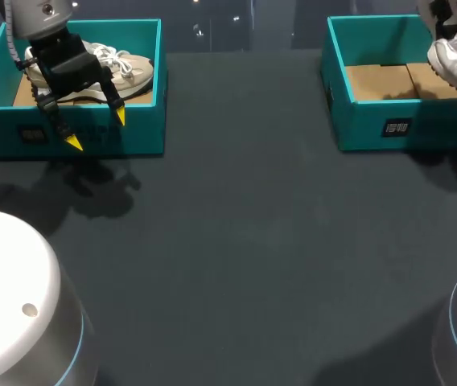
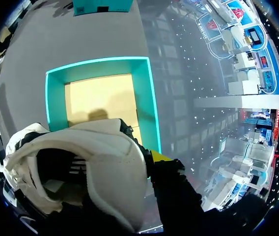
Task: Take the shoe out of the shoebox, open the shoe tongue, remove and reinsert the insole, then place the shoe into the shoebox
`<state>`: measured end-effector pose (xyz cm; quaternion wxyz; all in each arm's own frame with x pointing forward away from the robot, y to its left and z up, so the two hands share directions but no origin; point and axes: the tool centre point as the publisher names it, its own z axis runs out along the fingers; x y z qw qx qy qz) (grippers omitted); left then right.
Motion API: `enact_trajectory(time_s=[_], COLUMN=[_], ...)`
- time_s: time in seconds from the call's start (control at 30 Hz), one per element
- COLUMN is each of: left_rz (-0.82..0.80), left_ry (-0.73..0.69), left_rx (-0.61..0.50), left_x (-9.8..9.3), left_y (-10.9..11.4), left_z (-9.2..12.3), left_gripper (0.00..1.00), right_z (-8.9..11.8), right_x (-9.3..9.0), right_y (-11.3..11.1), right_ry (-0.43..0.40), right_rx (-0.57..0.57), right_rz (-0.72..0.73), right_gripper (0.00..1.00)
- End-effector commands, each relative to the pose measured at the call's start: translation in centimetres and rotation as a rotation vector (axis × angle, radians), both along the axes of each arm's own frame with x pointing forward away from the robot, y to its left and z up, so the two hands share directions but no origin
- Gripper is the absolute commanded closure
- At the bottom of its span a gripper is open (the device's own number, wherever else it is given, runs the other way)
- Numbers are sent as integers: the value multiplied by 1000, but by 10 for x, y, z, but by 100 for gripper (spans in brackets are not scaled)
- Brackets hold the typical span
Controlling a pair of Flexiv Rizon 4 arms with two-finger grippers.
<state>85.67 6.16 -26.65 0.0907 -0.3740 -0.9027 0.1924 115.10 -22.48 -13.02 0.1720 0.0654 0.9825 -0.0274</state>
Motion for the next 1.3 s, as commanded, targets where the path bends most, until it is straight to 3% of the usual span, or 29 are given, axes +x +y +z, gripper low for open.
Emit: enact_trajectory(time_s=[0.03, 0.2, 0.43, 0.63, 0.73, 0.87, 1.3], left_rz=[-1, -1, -1, -1, -1, -1, -1], left_ry=[-1, -1, -1, -1, -1, -1, -1], left_rx=[2, 2, 2, 2, 2, 2, 2], left_x=[0, 0, 0, 0, 0, 0, 0], left_y=[0, 0, 0, 0, 0, 0, 0], left_z=[0, 0, 0, 0, 0, 0, 0], left_gripper=[0, 0, 0, 0, 0, 0, 0], right_z=[2, 2, -19, -17, -20, -33, -33], right_x=[0, 0, -7, -28, -39, -51, -51], right_y=[1, 1, -67, -107, -110, -105, -105], right_ry=[2, 2, 8, -114, -144, -90, -90], right_rx=[-4, -4, 38, 137, 168, 114, 114], right_rz=[-1, -1, -263, -592, -721, -995, -995], right_gripper=[100, 100, 100, 100, 100, 100, 100])
